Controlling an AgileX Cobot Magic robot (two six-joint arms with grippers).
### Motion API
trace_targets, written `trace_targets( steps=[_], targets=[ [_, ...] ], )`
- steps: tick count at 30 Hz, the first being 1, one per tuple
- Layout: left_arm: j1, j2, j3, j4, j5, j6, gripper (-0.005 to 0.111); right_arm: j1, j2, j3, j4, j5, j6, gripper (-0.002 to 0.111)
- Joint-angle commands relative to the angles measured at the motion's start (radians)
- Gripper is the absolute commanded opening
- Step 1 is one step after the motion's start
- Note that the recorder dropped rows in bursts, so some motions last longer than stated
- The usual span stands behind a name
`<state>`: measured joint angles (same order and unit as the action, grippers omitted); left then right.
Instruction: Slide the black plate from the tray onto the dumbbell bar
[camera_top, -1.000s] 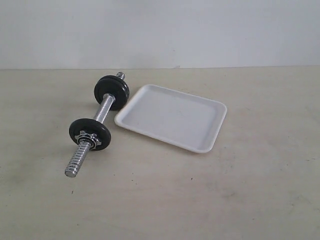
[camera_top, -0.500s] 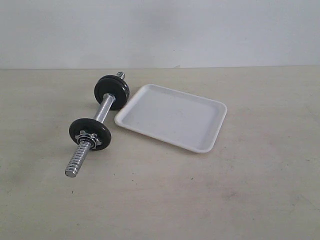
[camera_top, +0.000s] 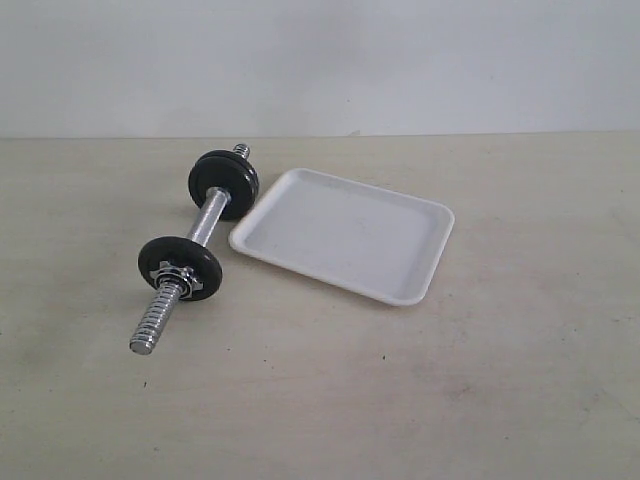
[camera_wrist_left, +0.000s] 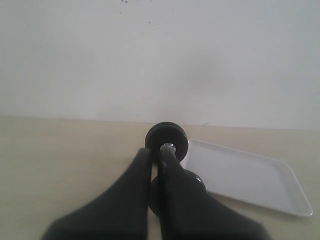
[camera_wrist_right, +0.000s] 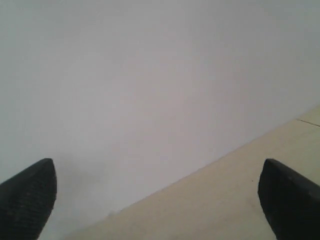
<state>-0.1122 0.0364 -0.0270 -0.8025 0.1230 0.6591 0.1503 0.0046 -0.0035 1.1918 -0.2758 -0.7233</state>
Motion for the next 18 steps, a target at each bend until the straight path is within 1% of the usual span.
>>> trace_targets(
  steps=[1, 4, 6, 8, 12, 14, 15, 16, 17, 18],
  targets=[
    [0.002, 0.003, 0.005, -0.009, 0.006, -0.016, 0.004, -0.002, -0.005, 0.003, -0.233, 0.307, -0.050, 0.105],
    [0.002, 0.003, 0.005, -0.009, 0.006, -0.016, 0.004, -0.002, -0.005, 0.003, -0.233, 0.443, -0.095, 0.105],
    [0.002, 0.003, 0.005, -0.009, 0.006, -0.016, 0.004, -0.002, -0.005, 0.003, -0.218, 0.487, -0.108, 0.105],
    [0.002, 0.003, 0.005, -0.009, 0.006, -0.016, 0.004, -0.002, -0.005, 0.003, -0.169, 0.482, -0.115, 0.105],
    [0.002, 0.003, 0.005, -0.009, 0.006, -0.016, 0.004, -0.002, -0.005, 0.003, -0.143, 0.479, -0.131, 0.105],
    [0.002, 0.003, 0.005, -0.009, 0.006, -0.016, 0.004, -0.002, -0.005, 0.003, -0.144, 0.434, -0.131, 0.102],
    [0.002, 0.003, 0.005, -0.009, 0.006, -0.016, 0.004, -0.002, -0.005, 0.003, -0.157, 0.411, -0.132, 0.098],
    [0.002, 0.003, 0.005, -0.009, 0.006, -0.016, 0.004, -0.002, -0.005, 0.003, -0.158, 0.400, -0.132, 0.091],
    [0.002, 0.003, 0.005, -0.009, 0.006, -0.016, 0.004, -0.002, -0.005, 0.003, -0.158, 0.398, -0.132, 0.080],
    [0.002, 0.003, 0.005, -0.009, 0.006, -0.016, 0.004, -0.002, -0.005, 0.003, -0.158, 0.400, -0.132, 0.064]
  ],
)
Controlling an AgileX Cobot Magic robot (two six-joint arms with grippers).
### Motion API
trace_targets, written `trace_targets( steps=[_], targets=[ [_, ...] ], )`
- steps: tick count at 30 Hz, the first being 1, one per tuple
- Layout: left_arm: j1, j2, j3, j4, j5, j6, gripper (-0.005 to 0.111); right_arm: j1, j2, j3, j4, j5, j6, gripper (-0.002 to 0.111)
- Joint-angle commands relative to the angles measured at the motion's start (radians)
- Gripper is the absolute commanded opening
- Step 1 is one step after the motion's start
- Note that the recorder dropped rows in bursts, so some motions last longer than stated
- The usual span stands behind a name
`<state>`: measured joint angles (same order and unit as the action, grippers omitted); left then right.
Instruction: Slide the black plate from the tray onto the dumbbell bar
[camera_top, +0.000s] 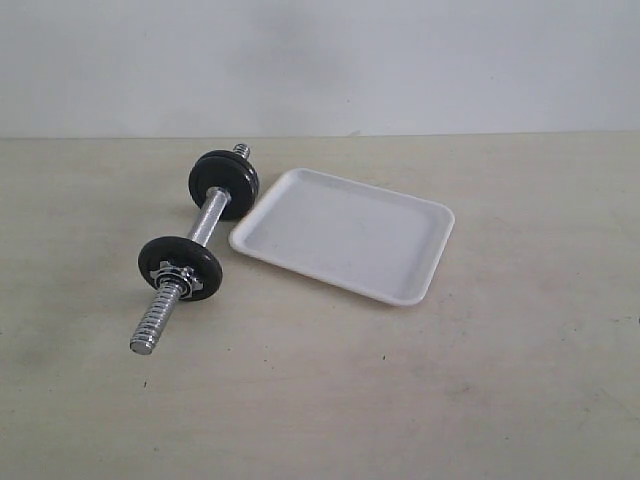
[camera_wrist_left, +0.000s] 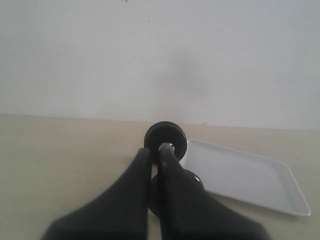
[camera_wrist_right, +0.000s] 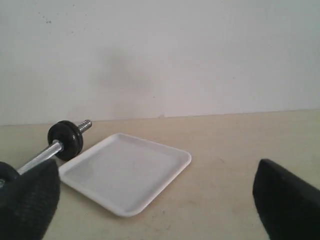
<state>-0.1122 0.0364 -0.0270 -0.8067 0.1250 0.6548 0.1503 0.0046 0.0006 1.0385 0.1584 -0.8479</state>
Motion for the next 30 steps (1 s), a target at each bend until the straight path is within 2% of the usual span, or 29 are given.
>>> trace_targets(
  steps=[1, 3, 4, 8, 30],
  targets=[
    [0.002, 0.003, 0.005, -0.004, 0.004, -0.012, 0.004, -0.002, -0.005, -0.001, -0.005, -0.023, -0.008, 0.043],
    [0.002, 0.003, 0.005, -0.004, 0.004, -0.012, 0.004, -0.002, -0.005, -0.001, -0.005, -0.005, 0.010, -0.002],
    [0.002, 0.003, 0.005, -0.004, 0.004, -0.012, 0.004, -0.002, -0.005, -0.001, -0.004, -0.024, 0.015, 0.003],
    [0.002, 0.003, 0.005, -0.004, 0.004, -0.012, 0.004, -0.002, -0.005, -0.001, -0.004, -0.105, 0.005, 0.003],
    [0.002, 0.003, 0.005, -0.004, 0.004, -0.012, 0.004, -0.002, -0.005, -0.001, -0.004, -0.109, 0.005, 0.002]
  ],
)
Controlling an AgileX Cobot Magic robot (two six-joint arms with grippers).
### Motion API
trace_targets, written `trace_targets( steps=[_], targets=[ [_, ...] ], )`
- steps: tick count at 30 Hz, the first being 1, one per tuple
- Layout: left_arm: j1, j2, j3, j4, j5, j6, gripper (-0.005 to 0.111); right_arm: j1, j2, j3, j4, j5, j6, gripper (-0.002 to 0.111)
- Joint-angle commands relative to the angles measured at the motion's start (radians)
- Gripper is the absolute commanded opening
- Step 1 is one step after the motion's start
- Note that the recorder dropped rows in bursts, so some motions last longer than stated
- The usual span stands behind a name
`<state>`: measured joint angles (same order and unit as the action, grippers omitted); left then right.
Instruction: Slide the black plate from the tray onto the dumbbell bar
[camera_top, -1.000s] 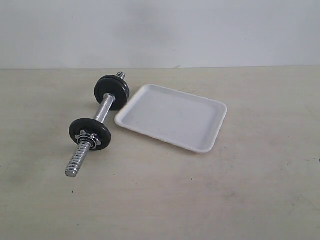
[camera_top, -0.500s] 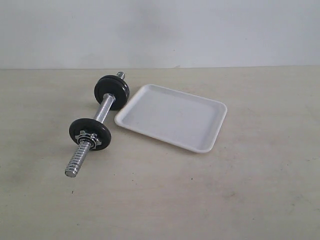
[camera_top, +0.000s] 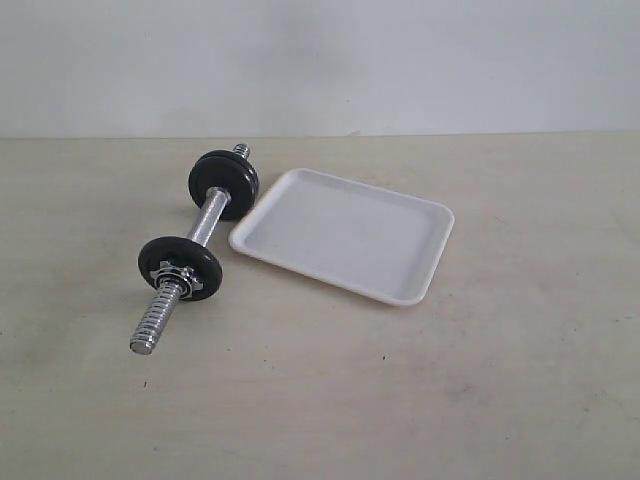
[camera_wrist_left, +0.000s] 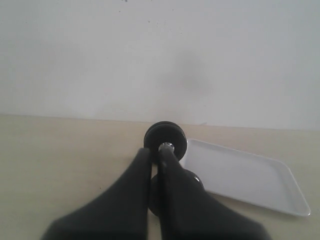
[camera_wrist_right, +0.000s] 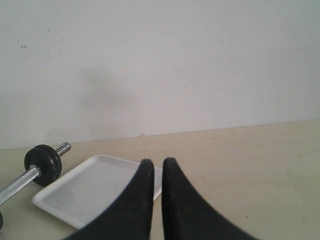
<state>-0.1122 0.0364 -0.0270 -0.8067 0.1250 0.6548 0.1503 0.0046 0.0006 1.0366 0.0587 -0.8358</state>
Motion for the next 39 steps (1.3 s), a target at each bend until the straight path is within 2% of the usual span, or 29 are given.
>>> trace_targets(
  steps=[1, 3, 6, 10, 15, 19, 23, 24, 25, 27, 28, 30, 32, 36, 39],
  targets=[
    [0.002, 0.003, 0.005, 0.026, 0.004, 0.009, 0.004, -0.002, -0.005, -0.001, -0.002, -0.009, -0.007, 0.002],
    [0.002, -0.007, 0.014, 0.120, -0.023, 0.049, 0.004, -0.002, -0.005, -0.001, -0.002, -0.009, -0.007, 0.002],
    [0.014, -0.036, 0.014, 0.178, 0.048, 0.053, 0.004, -0.002, -0.005, -0.001, -0.002, -0.009, -0.007, 0.002],
    [0.032, -0.036, 0.016, 0.198, 0.059, 0.074, 0.004, -0.002, -0.005, -0.001, -0.002, -0.008, -0.007, 0.002],
    [0.114, -0.036, 0.016, 0.198, 0.109, 0.074, 0.004, -0.002, -0.005, -0.001, -0.002, -0.008, -0.007, 0.002],
    [0.115, -0.036, 0.016, 0.198, 0.104, 0.074, 0.004, -0.002, -0.005, -0.001, -0.002, -0.010, -0.007, 0.002],
    [0.115, -0.036, 0.023, 0.190, 0.024, 0.057, 0.004, -0.002, -0.005, -0.001, -0.002, -0.010, -0.007, 0.002],
    [0.115, -0.036, 0.025, 0.210, -0.005, 0.015, 0.004, -0.002, -0.005, -0.001, -0.002, -0.010, -0.007, 0.002],
    [0.115, -0.036, 0.025, 0.299, -0.005, -0.064, 0.004, -0.002, -0.005, -0.001, -0.002, -0.010, -0.007, 0.002],
    [0.115, -0.036, 0.027, 0.700, 0.000, -0.491, 0.004, -0.002, -0.005, -0.001, -0.002, -0.010, -0.007, 0.002],
    [0.115, -0.036, 0.027, 0.917, 0.024, -0.791, 0.004, -0.002, -0.005, -0.001, -0.002, -0.010, -0.007, 0.002],
    [0.115, -0.036, 0.027, 1.031, 0.112, -0.989, 0.004, -0.002, -0.005, -0.001, -0.002, -0.010, -0.007, 0.002],
    [0.115, -0.036, 0.027, 1.040, 0.195, -0.992, 0.004, -0.002, -0.005, -0.001, -0.002, -0.010, -0.007, 0.002],
    [0.115, -0.036, 0.027, 1.018, 0.222, -0.824, 0.004, -0.002, -0.005, -0.001, -0.002, -0.010, -0.007, 0.002],
    [0.115, -0.036, 0.027, 0.938, 0.254, -0.705, 0.004, -0.002, -0.005, -0.001, -0.002, -0.010, -0.007, 0.002]
  ],
)
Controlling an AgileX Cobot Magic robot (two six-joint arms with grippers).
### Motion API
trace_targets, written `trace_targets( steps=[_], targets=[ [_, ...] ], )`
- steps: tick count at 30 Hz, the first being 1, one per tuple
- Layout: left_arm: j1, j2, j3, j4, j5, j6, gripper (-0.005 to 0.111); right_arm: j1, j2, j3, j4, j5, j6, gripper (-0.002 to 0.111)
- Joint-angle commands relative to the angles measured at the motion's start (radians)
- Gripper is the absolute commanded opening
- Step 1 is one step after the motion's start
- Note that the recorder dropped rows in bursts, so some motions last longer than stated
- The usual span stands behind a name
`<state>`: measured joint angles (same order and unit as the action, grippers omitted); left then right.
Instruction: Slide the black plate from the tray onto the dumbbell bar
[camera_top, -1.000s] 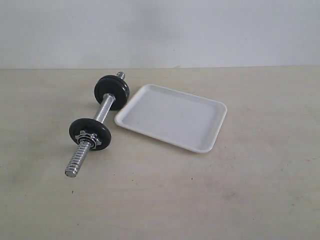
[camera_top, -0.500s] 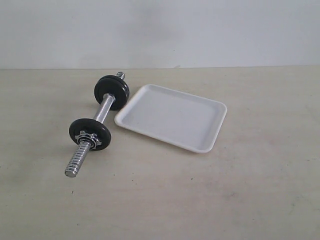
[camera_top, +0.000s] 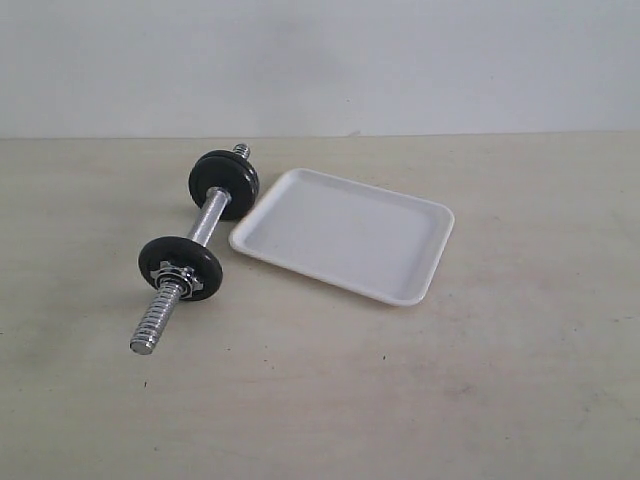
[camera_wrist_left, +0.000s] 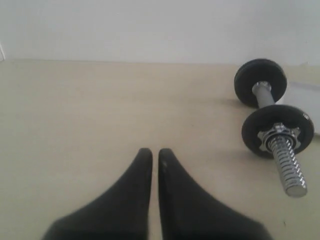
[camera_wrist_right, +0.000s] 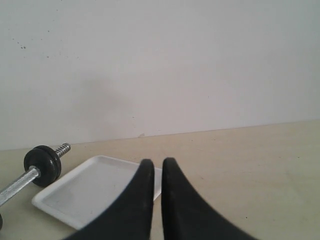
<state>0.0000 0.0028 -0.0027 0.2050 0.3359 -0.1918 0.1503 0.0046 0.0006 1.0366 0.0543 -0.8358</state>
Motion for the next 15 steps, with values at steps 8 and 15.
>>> trace_targets(
  steps=[8, 15],
  targets=[
    [0.002, -0.003, 0.003, -0.242, 0.032, 0.323, 0.004, -0.002, -0.005, -0.001, -0.002, -0.006, -0.007, 0.002],
    [0.002, -0.003, 0.003, -0.246, 0.031, 0.323, 0.004, -0.002, -0.005, -0.001, -0.002, -0.006, -0.007, 0.002]
  ],
)
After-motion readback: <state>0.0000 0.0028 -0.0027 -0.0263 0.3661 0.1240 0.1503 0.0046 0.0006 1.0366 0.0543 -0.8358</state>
